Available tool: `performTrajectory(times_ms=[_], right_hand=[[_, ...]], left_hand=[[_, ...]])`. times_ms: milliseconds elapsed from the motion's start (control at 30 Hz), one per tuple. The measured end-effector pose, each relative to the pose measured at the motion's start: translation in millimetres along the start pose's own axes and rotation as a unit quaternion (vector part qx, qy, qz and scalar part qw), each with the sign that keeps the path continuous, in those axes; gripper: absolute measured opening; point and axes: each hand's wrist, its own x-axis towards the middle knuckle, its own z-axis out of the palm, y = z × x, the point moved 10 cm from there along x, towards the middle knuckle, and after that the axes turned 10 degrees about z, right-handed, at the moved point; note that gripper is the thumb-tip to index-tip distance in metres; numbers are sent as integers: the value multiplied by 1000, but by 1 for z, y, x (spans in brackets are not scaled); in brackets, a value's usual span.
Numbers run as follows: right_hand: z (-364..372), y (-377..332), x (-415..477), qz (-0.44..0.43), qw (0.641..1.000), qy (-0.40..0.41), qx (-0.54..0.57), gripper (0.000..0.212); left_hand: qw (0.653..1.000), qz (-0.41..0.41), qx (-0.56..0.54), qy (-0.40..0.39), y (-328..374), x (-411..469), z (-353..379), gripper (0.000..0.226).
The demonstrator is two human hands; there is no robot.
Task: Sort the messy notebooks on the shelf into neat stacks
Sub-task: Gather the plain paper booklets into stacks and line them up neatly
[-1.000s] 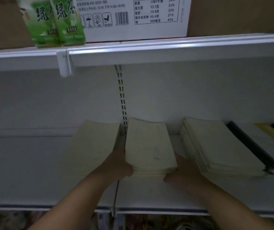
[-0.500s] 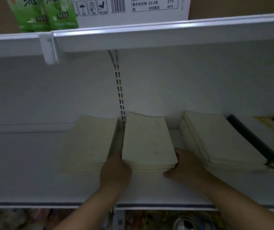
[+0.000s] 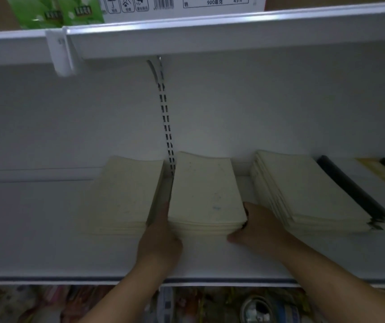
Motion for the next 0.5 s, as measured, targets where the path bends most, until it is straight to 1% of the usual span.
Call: performTrajectory(times_ms=[67,133,267,433,500], right_hand=[[2,2,0,2,1000,-6,2,47],[3,4,2,8,1000,-12,4,48],[2,9,6,20,999,-11,29,40],[3,10,6,35,997,-17,61,44],[3,10,3,30,997,-11,67,42]], left_hand=[[1000,22,-15,-3,-1,-3,0,64],[999,22,-30,-11,-5,-3,2,54],[1000,24,-15,2,-7,-1,0,39],[999,29,-27,15,-2,-2,-1,40],[999,33,-26,10,-1,0,-3,41]])
